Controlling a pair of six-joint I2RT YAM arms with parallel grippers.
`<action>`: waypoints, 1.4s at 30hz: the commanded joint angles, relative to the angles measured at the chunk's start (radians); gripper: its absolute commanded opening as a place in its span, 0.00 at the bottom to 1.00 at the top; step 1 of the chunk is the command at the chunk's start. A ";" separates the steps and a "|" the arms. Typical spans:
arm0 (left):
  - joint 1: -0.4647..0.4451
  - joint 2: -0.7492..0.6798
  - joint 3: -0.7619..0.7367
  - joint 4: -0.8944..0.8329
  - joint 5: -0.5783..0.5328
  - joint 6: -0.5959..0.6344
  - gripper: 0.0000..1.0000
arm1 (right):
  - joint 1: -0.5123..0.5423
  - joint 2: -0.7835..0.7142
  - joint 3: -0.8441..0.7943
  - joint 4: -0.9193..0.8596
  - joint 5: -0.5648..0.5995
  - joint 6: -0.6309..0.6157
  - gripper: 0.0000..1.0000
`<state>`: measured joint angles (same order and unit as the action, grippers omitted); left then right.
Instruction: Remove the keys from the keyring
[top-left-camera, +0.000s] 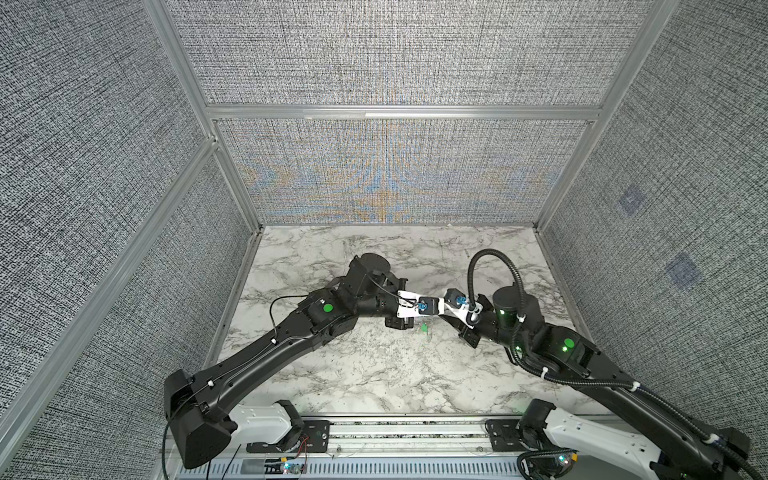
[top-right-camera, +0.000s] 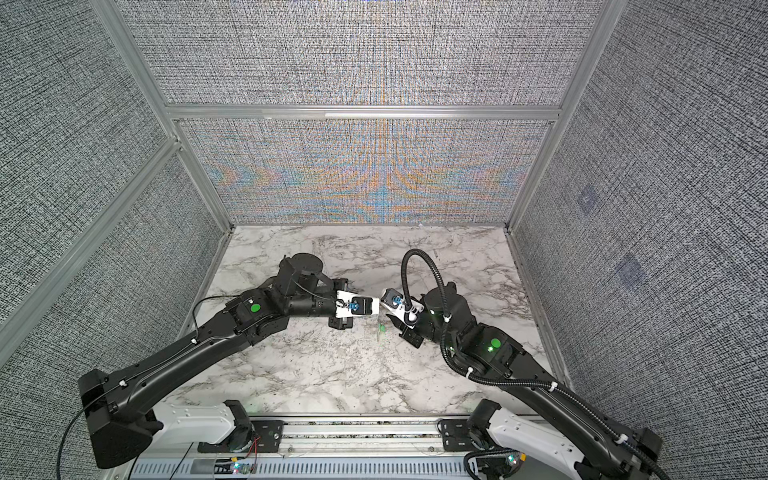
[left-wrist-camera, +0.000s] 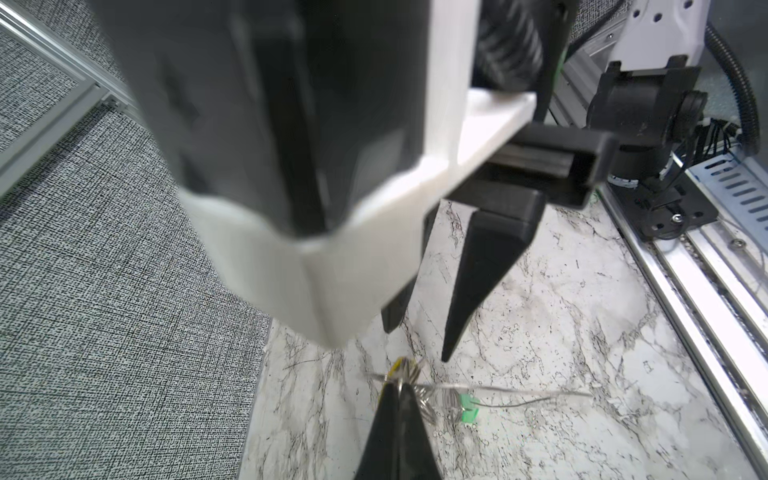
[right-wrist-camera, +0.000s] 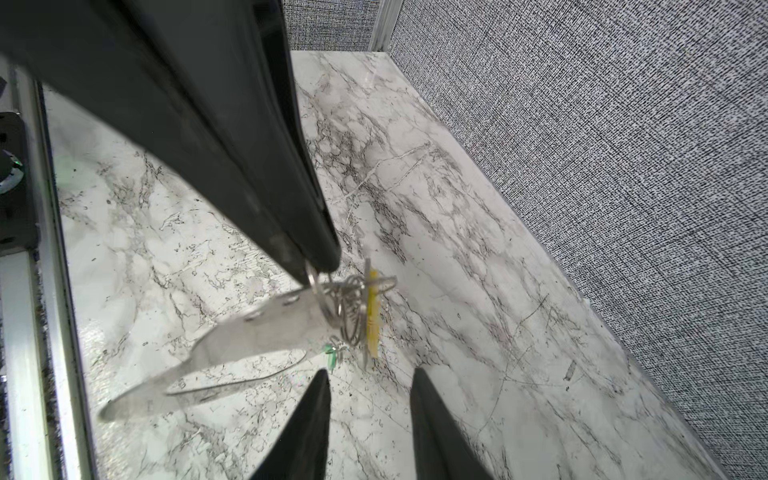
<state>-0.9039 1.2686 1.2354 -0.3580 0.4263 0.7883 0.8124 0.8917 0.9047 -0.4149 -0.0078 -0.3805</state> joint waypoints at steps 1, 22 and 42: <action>0.002 -0.008 -0.005 0.052 0.025 -0.021 0.00 | 0.002 0.010 -0.015 0.055 0.021 -0.009 0.34; 0.004 -0.018 -0.020 0.077 0.041 -0.046 0.00 | 0.017 0.004 -0.090 0.246 0.049 -0.066 0.24; 0.032 -0.030 -0.040 0.143 0.088 -0.124 0.00 | 0.037 -0.022 -0.104 0.228 0.091 -0.096 0.01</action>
<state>-0.8806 1.2476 1.1984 -0.2859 0.4751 0.7040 0.8478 0.8734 0.7963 -0.1776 0.0540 -0.4671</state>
